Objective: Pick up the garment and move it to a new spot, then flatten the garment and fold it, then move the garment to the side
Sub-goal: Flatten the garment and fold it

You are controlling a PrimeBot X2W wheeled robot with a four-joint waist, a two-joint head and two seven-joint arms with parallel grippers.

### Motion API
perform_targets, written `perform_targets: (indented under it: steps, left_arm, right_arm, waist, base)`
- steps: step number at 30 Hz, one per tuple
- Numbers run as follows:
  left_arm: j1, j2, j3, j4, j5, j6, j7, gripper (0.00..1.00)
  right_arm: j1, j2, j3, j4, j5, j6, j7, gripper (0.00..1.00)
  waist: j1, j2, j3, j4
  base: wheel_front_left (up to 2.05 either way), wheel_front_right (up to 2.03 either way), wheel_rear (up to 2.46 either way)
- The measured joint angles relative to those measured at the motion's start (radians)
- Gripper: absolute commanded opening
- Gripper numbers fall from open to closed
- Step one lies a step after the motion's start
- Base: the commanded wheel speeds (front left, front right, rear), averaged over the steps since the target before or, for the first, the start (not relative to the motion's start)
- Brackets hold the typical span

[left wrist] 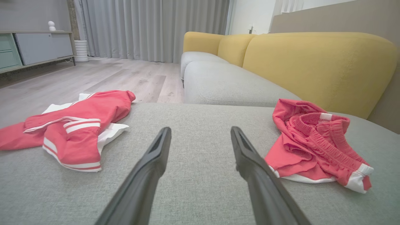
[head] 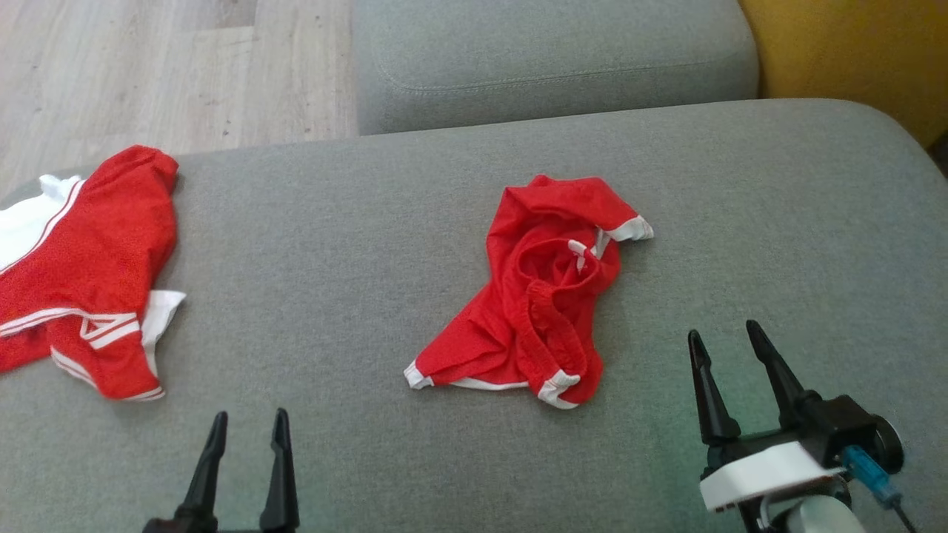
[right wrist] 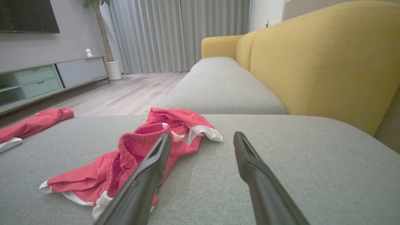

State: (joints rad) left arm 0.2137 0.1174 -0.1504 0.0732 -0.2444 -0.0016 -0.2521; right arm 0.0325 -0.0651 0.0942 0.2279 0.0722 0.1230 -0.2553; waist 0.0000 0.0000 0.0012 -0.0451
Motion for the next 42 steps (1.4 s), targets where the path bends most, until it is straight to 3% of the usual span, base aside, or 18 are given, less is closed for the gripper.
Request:
perform_targets:
  steps: [16,42]
  left_arm:
    - [0.000,-0.046,0.090,0.034,0.061,-0.079,0.000,1.00]
    - [0.000,-0.061,0.112,0.034,0.089,-0.094,0.000,1.00]
  right_arm:
    - [0.000,0.011,0.003,0.012,0.009,0.000,0.000,1.00]
    - [-0.002,0.015,0.019,0.013,0.015,0.000,0.000,1.00]
  waist:
    - [0.0000,0.0000,-0.001,-0.020]
    - [0.0000,0.0000,0.003,-0.035]
  base:
    - [0.00,0.00,0.00]
    - [0.00,0.00,0.00]
